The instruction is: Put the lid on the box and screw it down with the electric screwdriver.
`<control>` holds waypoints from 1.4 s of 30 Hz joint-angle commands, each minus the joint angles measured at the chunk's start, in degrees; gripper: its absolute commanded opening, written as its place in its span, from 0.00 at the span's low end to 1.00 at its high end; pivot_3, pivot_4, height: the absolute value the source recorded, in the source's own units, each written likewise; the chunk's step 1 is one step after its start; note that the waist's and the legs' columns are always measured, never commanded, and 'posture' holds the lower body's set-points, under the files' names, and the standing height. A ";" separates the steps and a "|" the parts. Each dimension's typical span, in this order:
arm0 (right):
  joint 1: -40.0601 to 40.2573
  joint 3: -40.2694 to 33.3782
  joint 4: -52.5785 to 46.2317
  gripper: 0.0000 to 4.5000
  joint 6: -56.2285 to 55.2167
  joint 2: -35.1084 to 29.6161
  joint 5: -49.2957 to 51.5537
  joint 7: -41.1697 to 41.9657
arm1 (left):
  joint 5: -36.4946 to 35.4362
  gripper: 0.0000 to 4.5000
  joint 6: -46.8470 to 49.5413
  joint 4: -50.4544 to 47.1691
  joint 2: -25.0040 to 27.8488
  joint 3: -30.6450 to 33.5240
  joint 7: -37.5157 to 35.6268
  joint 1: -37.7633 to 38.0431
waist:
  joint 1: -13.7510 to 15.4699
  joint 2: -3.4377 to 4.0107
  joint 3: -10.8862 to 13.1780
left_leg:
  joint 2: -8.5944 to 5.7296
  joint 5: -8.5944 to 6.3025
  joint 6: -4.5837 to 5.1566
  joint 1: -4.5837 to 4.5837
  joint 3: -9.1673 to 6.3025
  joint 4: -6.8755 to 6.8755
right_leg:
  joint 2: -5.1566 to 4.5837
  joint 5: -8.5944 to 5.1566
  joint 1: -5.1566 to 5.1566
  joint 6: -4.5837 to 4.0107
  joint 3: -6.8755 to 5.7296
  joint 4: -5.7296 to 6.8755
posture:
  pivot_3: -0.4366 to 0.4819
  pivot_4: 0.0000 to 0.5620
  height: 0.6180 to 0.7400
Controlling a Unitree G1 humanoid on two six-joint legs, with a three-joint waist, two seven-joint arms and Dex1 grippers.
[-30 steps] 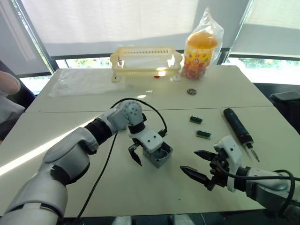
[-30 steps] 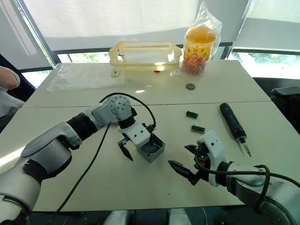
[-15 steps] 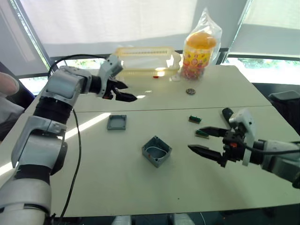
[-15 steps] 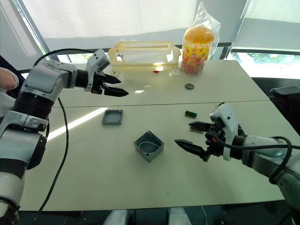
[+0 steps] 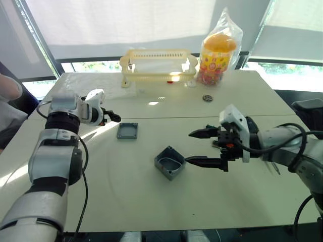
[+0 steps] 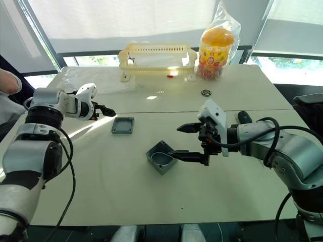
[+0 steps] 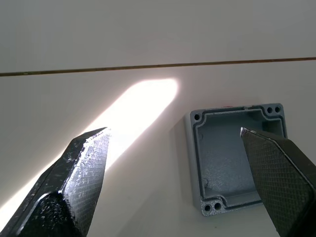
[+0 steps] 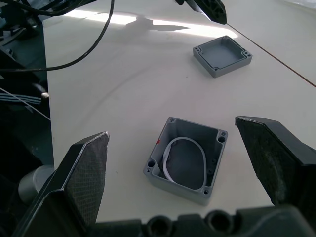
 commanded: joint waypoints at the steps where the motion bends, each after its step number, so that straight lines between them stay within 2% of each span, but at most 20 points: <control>1: 2.47 -2.18 -2.92 1.00 -0.83 0.70 -0.53 -1.33 | 1.85 0.95 -1.56 0.84 -0.48 -0.35 0.46 -0.71 | -0.05 0.00 0.00 | 0.00 0.00 0.00 0.00 0.00 0.00 | 0.00 0.00 0.00 0.00 0.00 0.00 | 0.48 0.27 1.00; 12: 6.63 -5.93 -7.46 1.00 1.02 3.51 2.11 -7.87 | 7.56 0.95 -7.78 8.68 -4.63 -4.22 -1.90 -0.90 | 0.06 0.01 -0.03 | 0.00 0.00 0.00 0.05 0.01 0.00 | 0.00 0.00 0.03 -0.01 0.01 0.04 | 0.48 0.27 1.00; 15: 7.85 -6.93 -8.21 1.00 1.27 3.69 2.42 -9.24 | 8.83 0.78 -8.98 10.32 -5.54 -4.76 -2.54 -0.73 | 0.11 0.03 -0.05 | 0.00 0.00 0.00 0.10 0.00 0.01 | 0.00 0.00 0.11 -0.01 0.01 0.04 | 0.48 0.27 1.00; 22: 9.04 -7.98 -8.78 1.00 1.62 3.75 3.00 -10.83 | 9.11 0.01 -9.27 11.96 -5.73 -3.16 -2.68 0.09 | 0.01 0.09 -0.12 | -0.02 0.00 0.00 0.13 0.00 0.03 | -0.01 0.00 0.16 -0.01 0.01 0.05 | 0.48 0.27 1.00; 26: 9.29 -8.52 -7.83 1.00 1.61 4.00 3.66 -11.32 | 8.19 0.00 -9.10 11.10 -4.67 -0.83 -1.91 0.20 | -0.06 0.10 -0.13 | -0.01 0.00 0.00 0.16 0.00 0.03 | 0.00 0.00 0.16 0.00 0.01 0.06 | 0.48 0.27 1.00; 31: 7.57 -10.61 -4.06 1.00 1.94 7.24 5.91 -14.87 | 6.81 0.00 -13.46 6.76 -1.87 2.16 -2.97 0.00 | -0.23 0.04 -0.09 | 0.00 0.00 0.00 0.14 -0.01 0.03 | 0.01 0.00 0.13 -0.01 0.01 0.07 | 0.48 0.27 1.00; 35: -4.38 -14.25 6.80 1.00 3.62 16.44 11.03 -26.50 | 0.82 0.00 -25.13 -12.63 -0.72 7.22 -8.76 2.56 | -0.30 -0.16 0.08 | 0.09 0.06 -0.10 0.01 0.06 -0.01 | 0.01 0.07 -0.17 -0.10 0.08 0.21 | 0.48 0.27 1.00; 38: -12.10 -14.51 11.97 1.00 5.11 21.72 13.14 -31.83 | -4.67 0.00 -27.21 -23.48 -3.73 12.36 -7.16 4.97 | 0.12 -0.17 0.08 | 0.11 0.14 -0.24 -0.12 0.02 -0.10 | -0.02 0.08 -0.28 -0.12 0.06 0.15 | 0.48 0.27 1.00; 42: -20.57 -14.03 18.94 1.00 6.04 26.94 13.55 -36.49 | -8.30 0.00 -27.19 -34.22 -8.70 13.91 -4.06 8.16 | 0.19 -0.13 0.05 | 0.01 0.14 -0.24 -0.08 0.07 -0.22 | -0.11 0.08 -0.21 -0.11 0.08 -0.01 | 0.48 0.27 1.00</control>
